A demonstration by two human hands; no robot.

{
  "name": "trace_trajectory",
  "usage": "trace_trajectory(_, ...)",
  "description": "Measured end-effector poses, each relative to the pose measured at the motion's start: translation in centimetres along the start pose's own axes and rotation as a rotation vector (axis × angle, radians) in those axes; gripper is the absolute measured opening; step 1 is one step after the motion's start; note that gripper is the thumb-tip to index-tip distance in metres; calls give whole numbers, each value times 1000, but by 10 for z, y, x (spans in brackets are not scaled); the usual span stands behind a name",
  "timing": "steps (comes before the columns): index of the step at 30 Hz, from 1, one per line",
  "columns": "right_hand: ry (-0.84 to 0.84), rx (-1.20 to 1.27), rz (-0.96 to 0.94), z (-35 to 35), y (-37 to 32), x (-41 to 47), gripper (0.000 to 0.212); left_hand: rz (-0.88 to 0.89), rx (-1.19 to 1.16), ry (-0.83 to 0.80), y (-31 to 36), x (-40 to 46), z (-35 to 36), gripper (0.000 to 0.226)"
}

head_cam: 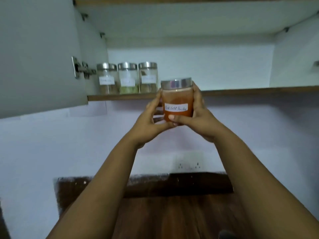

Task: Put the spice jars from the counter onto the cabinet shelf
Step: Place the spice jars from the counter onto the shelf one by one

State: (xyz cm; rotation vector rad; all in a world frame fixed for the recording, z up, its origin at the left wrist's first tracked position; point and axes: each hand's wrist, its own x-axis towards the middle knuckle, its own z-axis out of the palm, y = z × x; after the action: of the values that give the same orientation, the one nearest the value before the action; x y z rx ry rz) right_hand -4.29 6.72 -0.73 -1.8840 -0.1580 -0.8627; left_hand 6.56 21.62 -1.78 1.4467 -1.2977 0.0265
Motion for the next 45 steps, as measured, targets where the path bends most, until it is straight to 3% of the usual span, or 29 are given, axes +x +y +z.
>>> trace_trajectory(4, -22, 127, -70, -15, -41, 52, 102, 164, -3, 162, 35, 49, -16, 93)
trace_trajectory(9, 63, -108, -22, -31, -54, 104, 92, 253, 212, 278, 32, 99, -18, 80)
trace_trajectory(11, 61, -246, 34, -37, -44, 120, 95, 257, 405, 273, 13, 114, -20, 72)
trace_trajectory(12, 39, -321, 71, -38, -37, 127, 95, 263, 609, 327, 1, 117, -22, 67)
trace_trajectory(14, -2, -472, 143, -39, -22, 139, 90, 279, 990, 570, -30, 119, -28, 62)
trace_trajectory(17, -32, -538, 250, -42, -9, 161, 83, 349, 1081, 795, -69, 108, -35, 43)
trace_trajectory(20, -79, -580, 313, -40, -2, 182, 88, 459, 1187, 818, -91, 108, -40, 36)
trace_trajectory(30, -169, -553, 282, -33, 6, 190, 63, 517, 1206, 880, -97, 113, -39, 31)
trace_trajectory(35, -167, -566, 283, -32, 5, 189, 62, 512, 1215, 887, -98, 112, -39, 32)
trace_trajectory(39, -145, -596, 317, -32, 7, 190, 77, 500, 1204, 868, -96, 111, -38, 33)
trace_trajectory(45, -94, -664, 400, -27, 2, 183, 120, 486, 1223, 840, -94, 110, -40, 34)
